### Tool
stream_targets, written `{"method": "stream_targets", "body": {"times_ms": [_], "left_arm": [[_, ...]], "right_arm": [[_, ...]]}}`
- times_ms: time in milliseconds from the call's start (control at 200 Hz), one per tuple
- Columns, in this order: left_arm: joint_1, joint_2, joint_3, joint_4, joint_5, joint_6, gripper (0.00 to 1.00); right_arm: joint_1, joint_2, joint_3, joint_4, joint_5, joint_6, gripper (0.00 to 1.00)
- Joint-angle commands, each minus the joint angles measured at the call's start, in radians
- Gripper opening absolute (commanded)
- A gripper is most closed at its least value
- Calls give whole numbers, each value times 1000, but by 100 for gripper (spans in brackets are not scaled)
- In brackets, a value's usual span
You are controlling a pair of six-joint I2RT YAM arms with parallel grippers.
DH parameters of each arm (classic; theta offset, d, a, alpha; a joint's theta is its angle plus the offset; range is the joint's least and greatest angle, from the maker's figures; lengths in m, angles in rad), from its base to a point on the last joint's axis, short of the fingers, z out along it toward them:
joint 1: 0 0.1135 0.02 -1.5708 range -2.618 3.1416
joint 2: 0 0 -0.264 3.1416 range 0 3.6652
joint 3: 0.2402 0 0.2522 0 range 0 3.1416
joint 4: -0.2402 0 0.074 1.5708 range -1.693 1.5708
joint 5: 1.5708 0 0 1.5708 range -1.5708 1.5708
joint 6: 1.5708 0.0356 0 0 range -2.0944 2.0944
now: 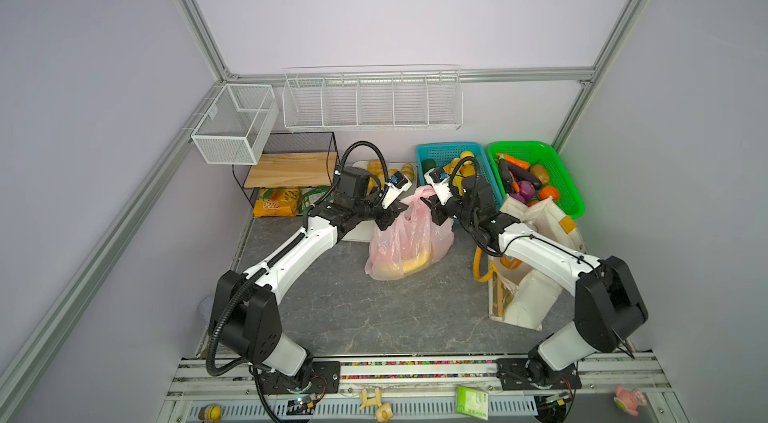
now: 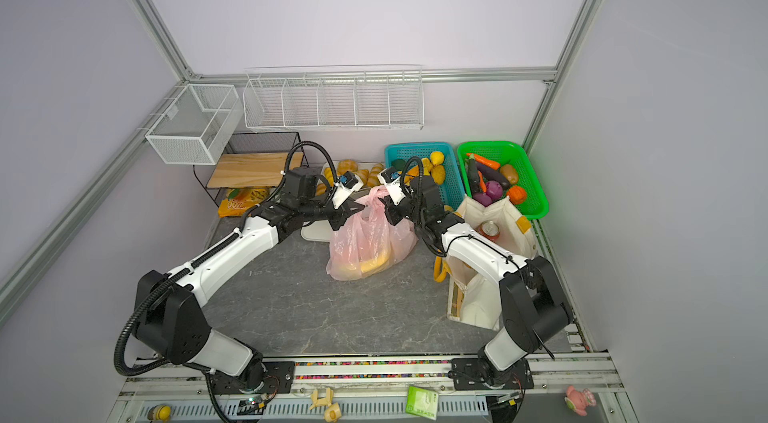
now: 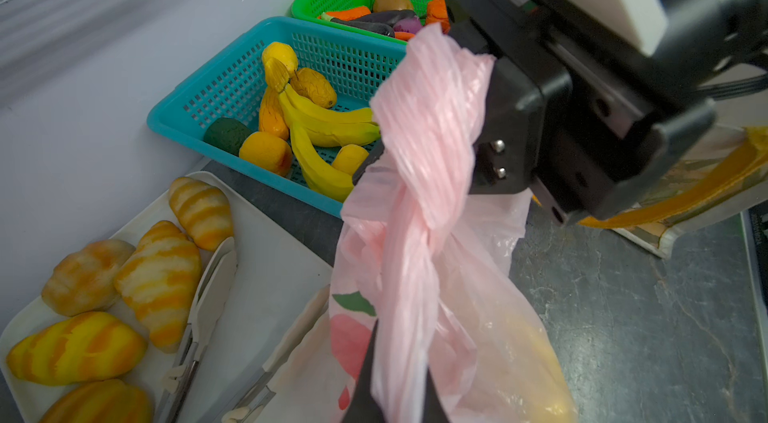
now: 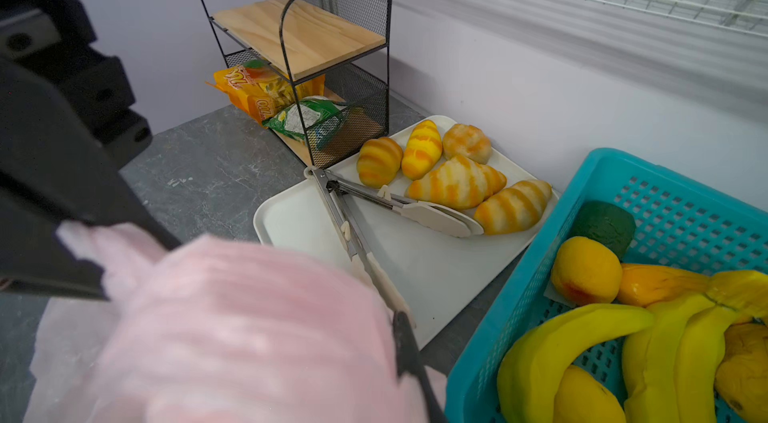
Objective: Place the mixed food into the grocery bags and tie them
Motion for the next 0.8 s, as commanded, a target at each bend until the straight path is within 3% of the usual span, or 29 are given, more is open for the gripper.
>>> {"method": "stream_targets", "body": {"times_ms": [0, 160, 405, 680, 795], "left_arm": [[-19, -23, -16, 38, -4, -44, 0], [-53, -11, -29, 36, -32, -46, 0], [-77, 11, -40, 81, -125, -79, 0], [-94, 25, -39, 103, -200, -92, 0], [-105, 28, -35, 77, -179, -61, 0]], "right_arm": [[3, -7, 31, 9, 106, 139, 7], [9, 4, 28, 55, 124, 257, 7], [10, 9, 49, 88, -15, 379, 7], [11, -14, 39, 107, -24, 478, 7], [11, -14, 27, 135, 18, 522, 7]]}}
